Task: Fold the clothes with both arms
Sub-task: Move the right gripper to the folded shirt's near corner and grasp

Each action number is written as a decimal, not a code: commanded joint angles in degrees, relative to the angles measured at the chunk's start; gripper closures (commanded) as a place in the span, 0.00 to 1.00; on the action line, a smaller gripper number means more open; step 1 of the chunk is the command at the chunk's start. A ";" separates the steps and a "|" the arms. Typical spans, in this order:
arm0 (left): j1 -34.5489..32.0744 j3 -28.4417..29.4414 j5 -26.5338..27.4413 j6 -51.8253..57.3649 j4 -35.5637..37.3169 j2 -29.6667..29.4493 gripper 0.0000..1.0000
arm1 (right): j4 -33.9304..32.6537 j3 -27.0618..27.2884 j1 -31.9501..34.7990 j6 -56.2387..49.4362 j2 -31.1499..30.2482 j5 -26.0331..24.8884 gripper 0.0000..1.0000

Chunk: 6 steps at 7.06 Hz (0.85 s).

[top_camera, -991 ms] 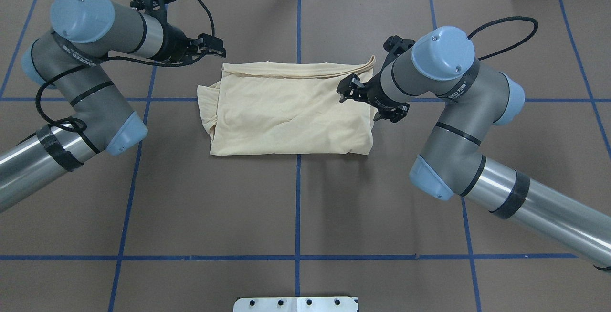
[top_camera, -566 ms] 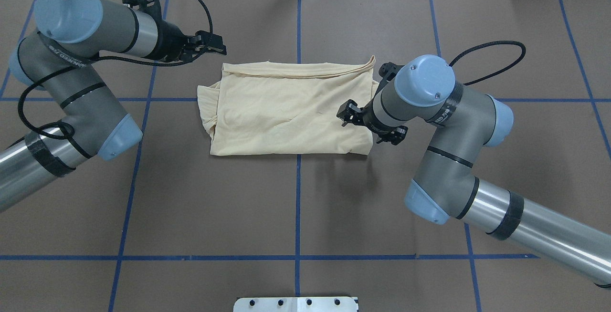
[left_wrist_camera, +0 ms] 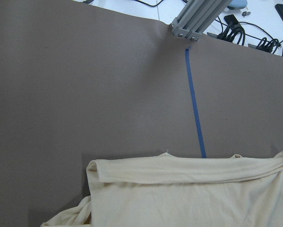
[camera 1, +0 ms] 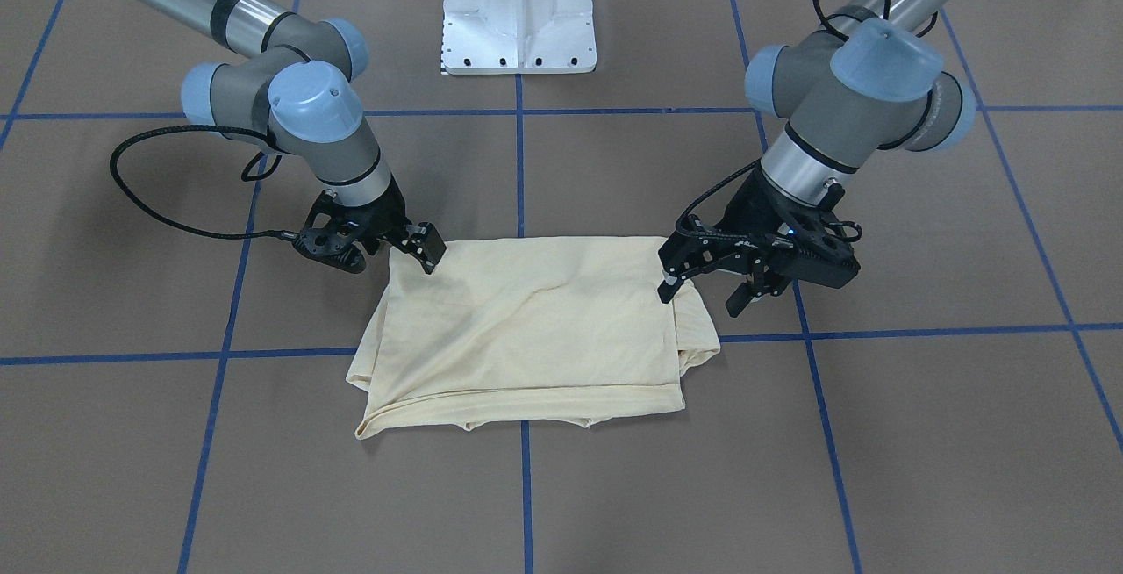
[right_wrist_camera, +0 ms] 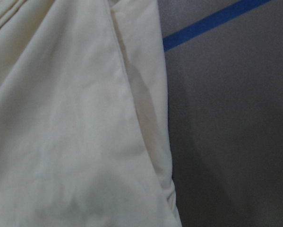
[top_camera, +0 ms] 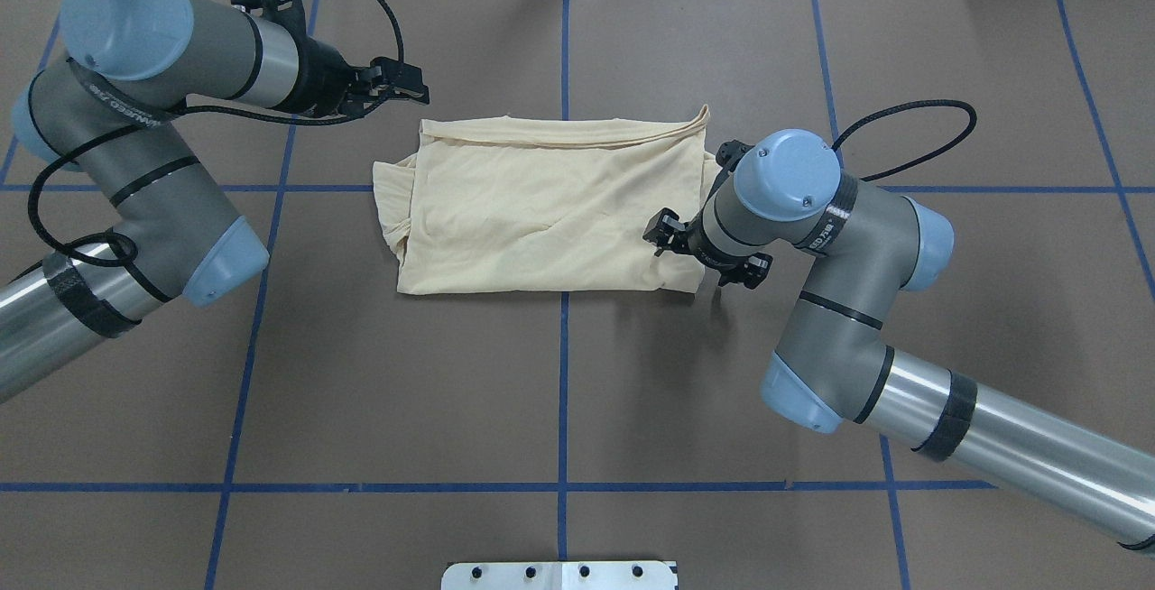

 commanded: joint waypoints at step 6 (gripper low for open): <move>0.12 0.22 0.00 0.03 0.06 0.00 0.00 | -0.09 -0.09 -1.59 0.08 0.40 0.25 0.72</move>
